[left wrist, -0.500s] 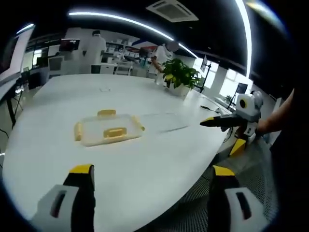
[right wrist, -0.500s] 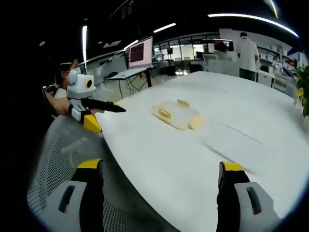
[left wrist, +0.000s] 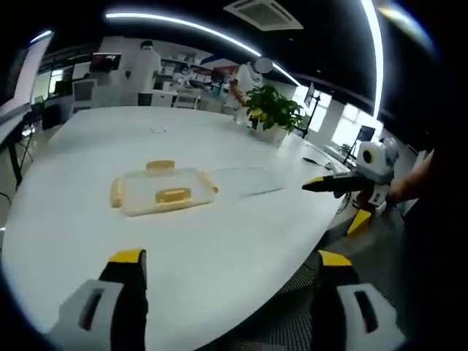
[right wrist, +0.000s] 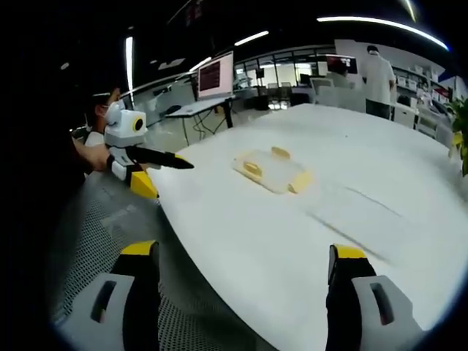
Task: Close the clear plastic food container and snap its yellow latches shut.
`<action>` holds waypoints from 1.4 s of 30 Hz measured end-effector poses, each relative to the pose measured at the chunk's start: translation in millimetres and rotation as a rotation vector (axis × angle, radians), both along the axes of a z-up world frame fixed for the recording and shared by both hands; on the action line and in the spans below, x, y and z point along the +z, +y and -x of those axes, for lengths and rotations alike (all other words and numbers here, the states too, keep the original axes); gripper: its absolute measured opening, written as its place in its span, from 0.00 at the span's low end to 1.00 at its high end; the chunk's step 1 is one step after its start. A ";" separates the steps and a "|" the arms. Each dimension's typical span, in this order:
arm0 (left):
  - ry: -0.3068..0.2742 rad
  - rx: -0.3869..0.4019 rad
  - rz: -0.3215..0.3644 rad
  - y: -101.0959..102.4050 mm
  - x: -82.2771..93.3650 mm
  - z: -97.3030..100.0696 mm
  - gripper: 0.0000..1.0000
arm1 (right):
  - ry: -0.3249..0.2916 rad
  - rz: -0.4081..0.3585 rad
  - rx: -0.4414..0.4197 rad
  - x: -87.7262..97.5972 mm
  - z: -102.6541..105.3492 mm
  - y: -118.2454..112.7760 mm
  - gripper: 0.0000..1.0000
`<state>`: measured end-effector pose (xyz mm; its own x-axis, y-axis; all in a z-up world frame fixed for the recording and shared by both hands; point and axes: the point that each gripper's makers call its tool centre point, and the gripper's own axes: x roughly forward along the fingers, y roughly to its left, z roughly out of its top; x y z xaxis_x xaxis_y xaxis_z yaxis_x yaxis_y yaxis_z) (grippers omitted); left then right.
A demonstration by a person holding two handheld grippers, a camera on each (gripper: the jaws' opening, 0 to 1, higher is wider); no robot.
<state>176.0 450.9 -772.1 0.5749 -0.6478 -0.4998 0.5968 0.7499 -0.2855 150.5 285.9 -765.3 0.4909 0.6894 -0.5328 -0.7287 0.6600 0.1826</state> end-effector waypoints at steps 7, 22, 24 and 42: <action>0.004 -0.005 0.000 -1.1 -0.8 1.0 0.93 | -0.005 0.000 -0.002 0.6 -0.5 -1.3 0.93; -0.022 -0.029 -0.027 -2.2 5.3 2.1 0.93 | -0.027 -0.026 -0.029 14.2 -7.4 -6.5 0.91; -0.030 -0.038 -0.024 -4.1 5.7 1.9 0.91 | -0.041 -0.026 -0.037 18.5 -10.6 -8.2 0.91; 0.025 -0.066 -0.032 6.6 2.2 -15.7 0.79 | -0.063 -0.035 -0.031 30.8 -37.8 0.9 0.84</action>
<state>191.6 457.5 -769.8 0.5184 -0.6674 -0.5346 0.6382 0.7181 -0.2777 188.3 286.8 -734.5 0.5438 0.6911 -0.4761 -0.7187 0.6764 0.1609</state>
